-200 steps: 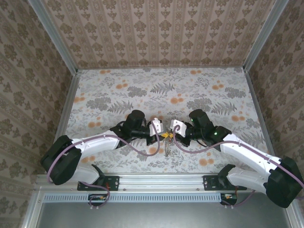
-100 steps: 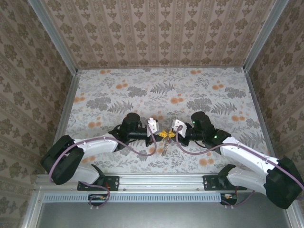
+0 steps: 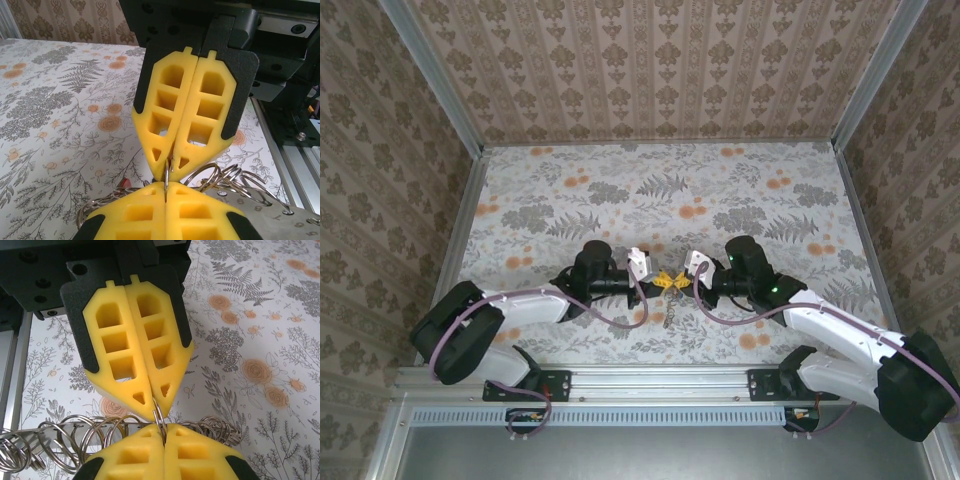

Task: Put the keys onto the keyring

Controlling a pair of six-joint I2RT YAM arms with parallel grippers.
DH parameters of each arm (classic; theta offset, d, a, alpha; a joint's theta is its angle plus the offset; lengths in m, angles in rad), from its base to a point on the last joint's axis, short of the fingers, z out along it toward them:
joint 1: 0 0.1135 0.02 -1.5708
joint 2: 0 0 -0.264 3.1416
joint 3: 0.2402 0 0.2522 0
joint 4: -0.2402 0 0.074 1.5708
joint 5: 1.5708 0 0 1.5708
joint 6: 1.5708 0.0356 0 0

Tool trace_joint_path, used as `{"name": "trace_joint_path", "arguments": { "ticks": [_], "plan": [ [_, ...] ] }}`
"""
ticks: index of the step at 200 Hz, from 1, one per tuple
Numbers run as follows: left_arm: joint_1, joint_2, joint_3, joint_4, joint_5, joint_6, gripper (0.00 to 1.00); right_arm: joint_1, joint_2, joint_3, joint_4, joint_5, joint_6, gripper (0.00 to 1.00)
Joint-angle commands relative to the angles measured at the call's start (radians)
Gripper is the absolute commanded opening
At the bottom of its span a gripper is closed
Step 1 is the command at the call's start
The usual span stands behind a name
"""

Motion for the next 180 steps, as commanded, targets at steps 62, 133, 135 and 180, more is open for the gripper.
{"name": "trace_joint_path", "arguments": {
  "ticks": [62,133,135,180],
  "plan": [
    [-0.020,-0.047,0.131,-0.322,-0.007,0.173,0.18,0.001,0.018,0.107,-0.158,-0.003,-0.061,0.00],
    [-0.034,-0.041,0.194,-0.465,-0.029,0.250,0.18,0.016,0.024,0.153,-0.208,0.003,-0.085,0.00],
    [-0.034,-0.041,0.195,-0.466,-0.030,0.251,0.18,0.018,0.024,0.153,-0.209,0.003,-0.085,0.00],
    [-0.038,-0.034,0.215,-0.475,-0.031,0.259,0.16,0.027,0.031,0.169,-0.225,0.006,-0.087,0.00]
  ]
}}
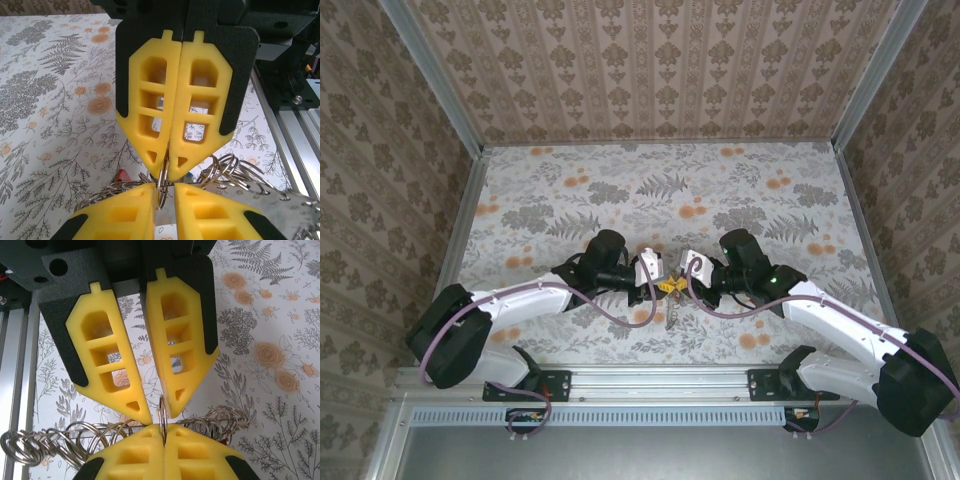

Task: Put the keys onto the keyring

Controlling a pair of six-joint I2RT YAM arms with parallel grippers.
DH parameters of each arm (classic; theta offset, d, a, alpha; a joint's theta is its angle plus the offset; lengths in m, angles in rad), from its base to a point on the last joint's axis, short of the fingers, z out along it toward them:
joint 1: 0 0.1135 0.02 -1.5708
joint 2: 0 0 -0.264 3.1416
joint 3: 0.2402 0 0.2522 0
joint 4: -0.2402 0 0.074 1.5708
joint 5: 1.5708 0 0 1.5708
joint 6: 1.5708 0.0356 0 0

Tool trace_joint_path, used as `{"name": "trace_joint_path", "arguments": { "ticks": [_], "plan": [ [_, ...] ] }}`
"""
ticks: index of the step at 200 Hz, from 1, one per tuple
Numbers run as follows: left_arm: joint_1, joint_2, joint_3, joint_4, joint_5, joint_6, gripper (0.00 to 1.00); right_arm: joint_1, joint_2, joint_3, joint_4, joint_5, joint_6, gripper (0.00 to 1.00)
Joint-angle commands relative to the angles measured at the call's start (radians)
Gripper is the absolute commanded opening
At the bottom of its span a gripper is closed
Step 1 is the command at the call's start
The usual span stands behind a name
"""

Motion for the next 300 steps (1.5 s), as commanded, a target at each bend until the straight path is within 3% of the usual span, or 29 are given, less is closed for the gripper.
{"name": "trace_joint_path", "arguments": {
  "ticks": [1,220,260,284,300],
  "plan": [
    [-0.010,-0.004,0.042,-0.040,0.002,0.034,0.16,0.009,0.004,0.051,0.005,-0.007,-0.019,0.00],
    [-0.012,-0.019,0.008,0.025,0.011,-0.011,0.15,0.015,0.005,0.026,0.013,0.009,-0.025,0.00],
    [-0.012,-0.002,0.019,0.006,0.024,-0.005,0.00,0.015,-0.014,0.007,0.063,-0.009,-0.002,0.00],
    [-0.009,-0.004,0.006,0.019,0.030,-0.013,0.00,0.014,-0.034,-0.017,0.083,0.009,0.003,0.04],
    [0.001,-0.013,-0.038,0.122,0.034,-0.062,0.00,0.008,-0.048,-0.049,0.114,0.016,0.015,0.07]
  ]
}}
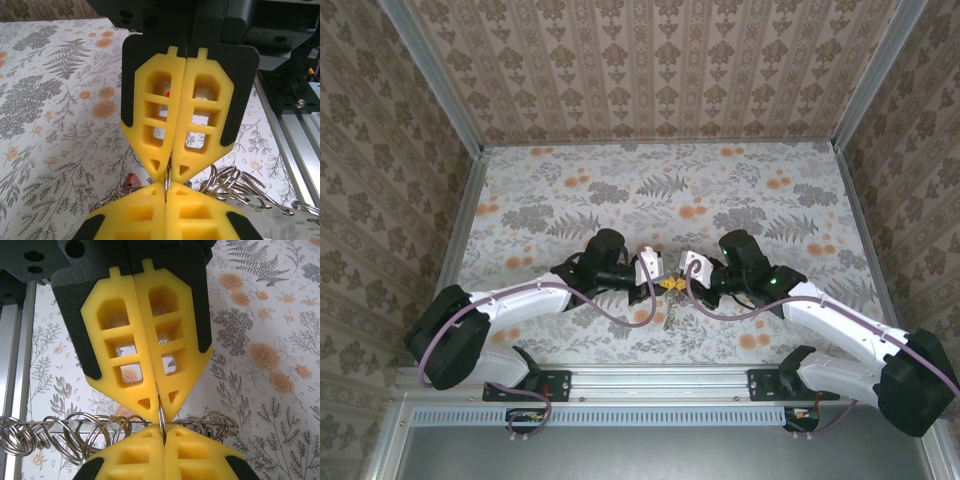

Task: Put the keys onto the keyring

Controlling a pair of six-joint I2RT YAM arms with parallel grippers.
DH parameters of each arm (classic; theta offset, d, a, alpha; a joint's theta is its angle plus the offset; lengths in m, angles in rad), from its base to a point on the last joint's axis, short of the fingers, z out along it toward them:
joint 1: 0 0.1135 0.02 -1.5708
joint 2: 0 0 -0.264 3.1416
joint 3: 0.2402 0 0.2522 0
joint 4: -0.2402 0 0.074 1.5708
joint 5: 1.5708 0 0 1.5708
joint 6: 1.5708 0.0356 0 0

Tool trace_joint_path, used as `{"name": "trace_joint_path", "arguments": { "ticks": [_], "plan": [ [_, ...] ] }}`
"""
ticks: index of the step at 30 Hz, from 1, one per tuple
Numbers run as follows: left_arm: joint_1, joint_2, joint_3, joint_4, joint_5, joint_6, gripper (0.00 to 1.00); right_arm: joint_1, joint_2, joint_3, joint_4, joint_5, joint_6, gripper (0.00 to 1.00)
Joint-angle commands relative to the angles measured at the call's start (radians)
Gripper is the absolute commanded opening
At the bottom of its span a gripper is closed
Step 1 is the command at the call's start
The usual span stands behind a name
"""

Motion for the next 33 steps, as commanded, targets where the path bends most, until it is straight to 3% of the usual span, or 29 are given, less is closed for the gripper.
{"name": "trace_joint_path", "arguments": {
  "ticks": [1,10,16,23,28,31,33],
  "plan": [
    [0.005,-0.006,-0.044,0.116,0.040,-0.057,0.00,-0.004,-0.038,-0.039,0.097,-0.009,0.029,0.07],
    [0.024,0.041,-0.161,0.527,0.084,-0.256,0.00,-0.030,-0.044,-0.138,0.274,-0.038,0.131,0.11],
    [0.025,0.091,-0.189,0.671,0.089,-0.323,0.00,-0.039,-0.040,-0.162,0.318,-0.044,0.153,0.12],
    [0.026,0.058,-0.205,0.632,0.070,-0.297,0.00,-0.044,-0.032,-0.149,0.310,-0.037,0.165,0.11],
    [0.039,0.014,-0.231,0.602,0.053,-0.284,0.00,-0.044,-0.028,-0.137,0.289,-0.026,0.157,0.00],
    [0.036,-0.015,-0.198,0.453,0.054,-0.227,0.01,-0.044,-0.024,-0.098,0.204,-0.027,0.114,0.00],
    [0.030,-0.031,-0.158,0.324,0.055,-0.165,0.09,-0.044,-0.021,-0.074,0.166,-0.038,0.089,0.00]
  ]
}}
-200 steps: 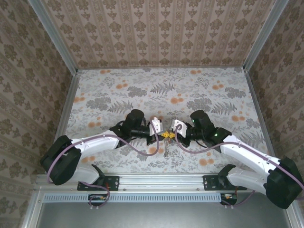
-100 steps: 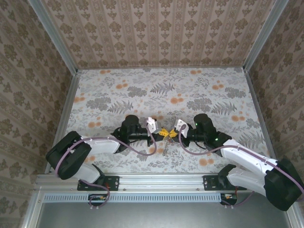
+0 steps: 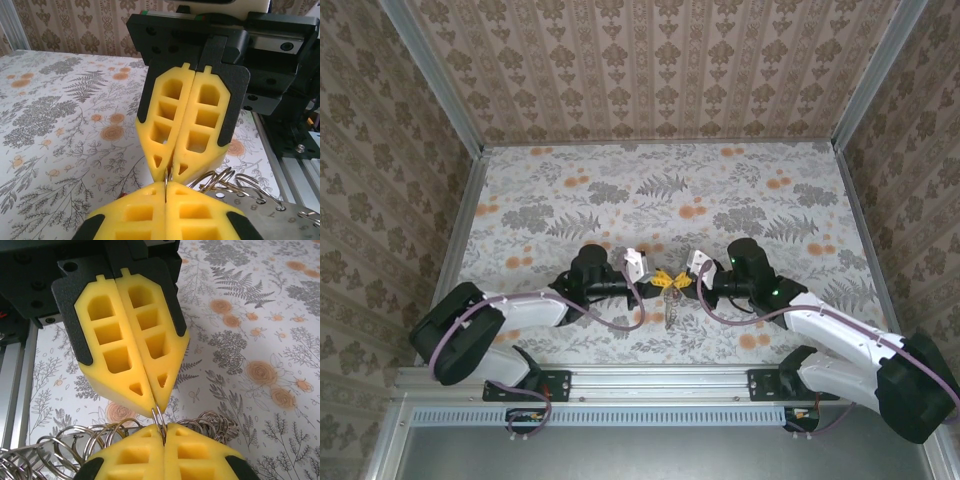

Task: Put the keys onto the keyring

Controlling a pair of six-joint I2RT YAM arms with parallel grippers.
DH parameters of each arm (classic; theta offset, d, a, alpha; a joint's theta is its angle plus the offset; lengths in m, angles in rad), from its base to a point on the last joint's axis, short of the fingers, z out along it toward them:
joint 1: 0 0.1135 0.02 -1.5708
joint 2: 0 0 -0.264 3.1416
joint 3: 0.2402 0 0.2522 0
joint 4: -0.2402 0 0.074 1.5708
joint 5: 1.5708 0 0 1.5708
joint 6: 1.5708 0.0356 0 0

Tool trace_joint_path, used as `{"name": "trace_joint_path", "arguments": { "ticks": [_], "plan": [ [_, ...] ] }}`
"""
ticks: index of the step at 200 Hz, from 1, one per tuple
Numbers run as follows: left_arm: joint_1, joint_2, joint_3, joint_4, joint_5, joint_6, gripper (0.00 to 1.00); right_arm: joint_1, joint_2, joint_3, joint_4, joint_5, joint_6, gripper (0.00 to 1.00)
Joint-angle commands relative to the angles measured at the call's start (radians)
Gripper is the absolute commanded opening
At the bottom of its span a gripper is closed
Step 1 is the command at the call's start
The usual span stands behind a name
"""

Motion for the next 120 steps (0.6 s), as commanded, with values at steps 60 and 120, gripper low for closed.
{"name": "trace_joint_path", "arguments": {
  "ticks": [60,120],
  "plan": [
    [-0.013,-0.049,0.173,-0.473,-0.006,0.244,0.23,0.011,0.052,0.141,-0.189,0.007,-0.130,0.00],
    [-0.013,-0.026,0.224,-0.544,-0.022,0.286,0.24,0.020,0.070,0.168,-0.203,-0.009,-0.149,0.00]
  ]
}}
